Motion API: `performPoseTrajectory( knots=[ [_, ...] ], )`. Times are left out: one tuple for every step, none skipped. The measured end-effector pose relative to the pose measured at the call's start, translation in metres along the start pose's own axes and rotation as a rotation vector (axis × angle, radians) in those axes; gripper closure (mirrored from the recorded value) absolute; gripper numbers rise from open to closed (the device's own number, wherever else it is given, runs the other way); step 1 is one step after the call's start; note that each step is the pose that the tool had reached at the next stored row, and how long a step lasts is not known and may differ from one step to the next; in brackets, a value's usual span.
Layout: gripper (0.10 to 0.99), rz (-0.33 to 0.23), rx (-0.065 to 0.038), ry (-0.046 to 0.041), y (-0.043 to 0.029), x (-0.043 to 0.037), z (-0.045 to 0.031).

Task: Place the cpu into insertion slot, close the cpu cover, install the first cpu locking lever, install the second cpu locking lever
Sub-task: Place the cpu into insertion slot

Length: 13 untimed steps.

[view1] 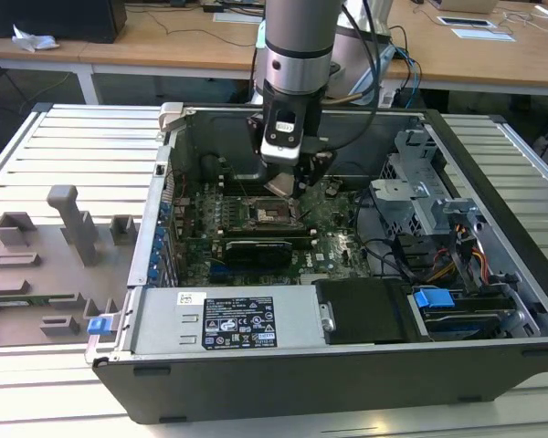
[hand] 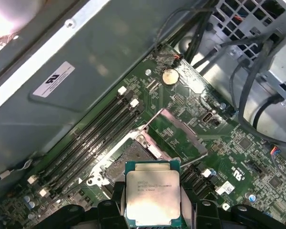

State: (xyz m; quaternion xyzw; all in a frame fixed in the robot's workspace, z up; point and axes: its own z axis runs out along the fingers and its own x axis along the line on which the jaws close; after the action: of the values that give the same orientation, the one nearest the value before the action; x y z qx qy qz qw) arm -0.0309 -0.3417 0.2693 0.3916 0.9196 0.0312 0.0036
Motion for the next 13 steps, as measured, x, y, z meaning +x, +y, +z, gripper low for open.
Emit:
performPoseTrajectory(
  knots=[
    [0.541, 0.016, 0.000, -0.0010, 0.0000, 0.0000, 0.0000],
    [0.541, 0.025, 0.000, -0.0018, 0.0000, 0.0000, 0.0000],
    [0.541, 0.034, 0.000, -0.0030, 0.0000, 0.0000, 0.0001],
    [0.541, 0.049, 0.002, -0.0055, 0.0000, 0.0000, 0.0000],
    [0.541, 0.058, 0.002, -0.0071, 0.0000, 0.0000, 0.0000],
    [0.541, 0.065, 0.003, -0.0083, 0.0000, 0.0000, 0.0000],
    [0.541, 0.078, 0.004, -0.0106, 0.0000, 0.0000, 0.0000],
    [0.541, 0.090, 0.005, -0.0123, 0.0000, 0.0000, 0.0000],
    [0.541, 0.101, 0.005, -0.0137, 0.0000, 0.0000, 0.0000],
    [0.541, 0.114, 0.006, -0.0152, 0.0000, 0.0000, 0.0000],
    [0.541, 0.121, 0.006, -0.0159, 0.0000, 0.0000, 0.0000],
    [0.541, 0.128, 0.006, -0.0167, 0.0000, 0.0000, 0.0000],
    [0.541, 0.139, 0.006, -0.0177, 0.0000, 0.0000, 0.0000]
  ],
)
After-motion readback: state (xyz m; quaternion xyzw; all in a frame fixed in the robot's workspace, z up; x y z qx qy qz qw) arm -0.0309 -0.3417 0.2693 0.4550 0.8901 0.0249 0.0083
